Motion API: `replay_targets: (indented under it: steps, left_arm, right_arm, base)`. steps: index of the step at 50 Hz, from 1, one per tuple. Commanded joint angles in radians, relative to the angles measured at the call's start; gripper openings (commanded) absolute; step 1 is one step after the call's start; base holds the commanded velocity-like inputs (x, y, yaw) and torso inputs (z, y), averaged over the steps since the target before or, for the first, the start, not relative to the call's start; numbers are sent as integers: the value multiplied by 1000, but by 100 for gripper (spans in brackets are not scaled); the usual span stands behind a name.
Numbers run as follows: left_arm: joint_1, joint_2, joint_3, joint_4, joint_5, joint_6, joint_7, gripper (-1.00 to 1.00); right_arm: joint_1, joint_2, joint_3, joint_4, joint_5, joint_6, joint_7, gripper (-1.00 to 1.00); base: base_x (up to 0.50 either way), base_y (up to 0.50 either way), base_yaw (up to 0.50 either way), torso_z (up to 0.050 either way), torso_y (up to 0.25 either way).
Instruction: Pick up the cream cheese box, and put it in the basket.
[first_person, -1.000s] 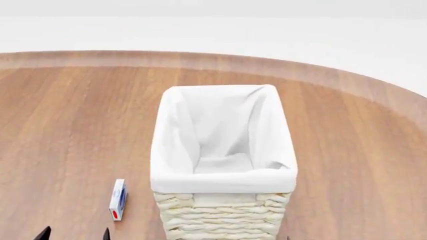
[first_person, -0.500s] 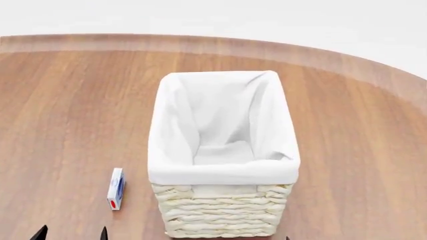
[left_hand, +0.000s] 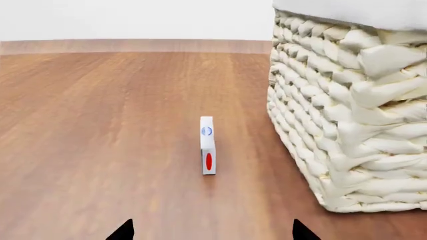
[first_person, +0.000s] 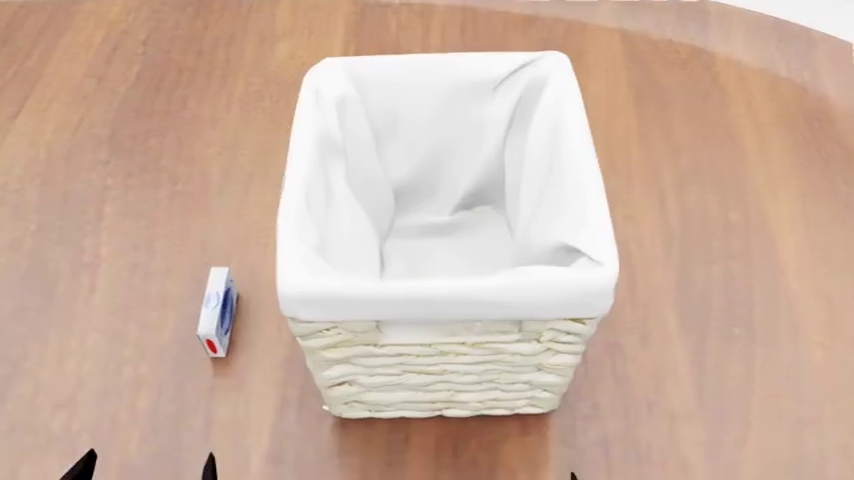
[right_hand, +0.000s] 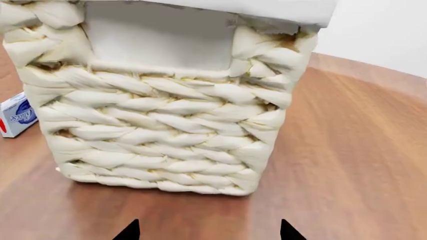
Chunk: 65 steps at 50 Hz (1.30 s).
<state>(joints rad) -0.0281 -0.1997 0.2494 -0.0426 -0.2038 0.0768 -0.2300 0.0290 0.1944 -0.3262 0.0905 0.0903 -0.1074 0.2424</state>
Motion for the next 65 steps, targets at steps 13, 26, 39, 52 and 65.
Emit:
replay_targets:
  steps: [13, 26, 39, 52, 65]
  left_arm:
    - [2, -5, 11, -1, 16, 19, -27, 100]
    - [-81, -7, 33, -42, -22, -35, 19, 100]
    - [-379, 21, 41, -274, -68, -210, 83, 100]
    - [-579, 63, 22, -558, -157, -256, 216, 100]
    - [-702, 90, 1, -755, -163, -204, 224, 100]
  right_arm:
    - [7, 6, -11, 8, 11, -1, 7, 100]
    - [25, 5, -19, 35, 17, 0, 6, 100]
    - [16, 17, -11, 1, 38, 9, 12, 100]
    - [18, 19, -16, 4, 45, 7, 15, 100]
    - [15, 26, -20, -4, 53, 8, 18, 100]
  base:
    - [0, 0, 0, 0, -3]
    - [0, 0, 0, 0, 0]
    - [0, 0, 0, 0, 0]
    - [0, 0, 0, 0, 0]
    - [0, 0, 0, 0, 0]
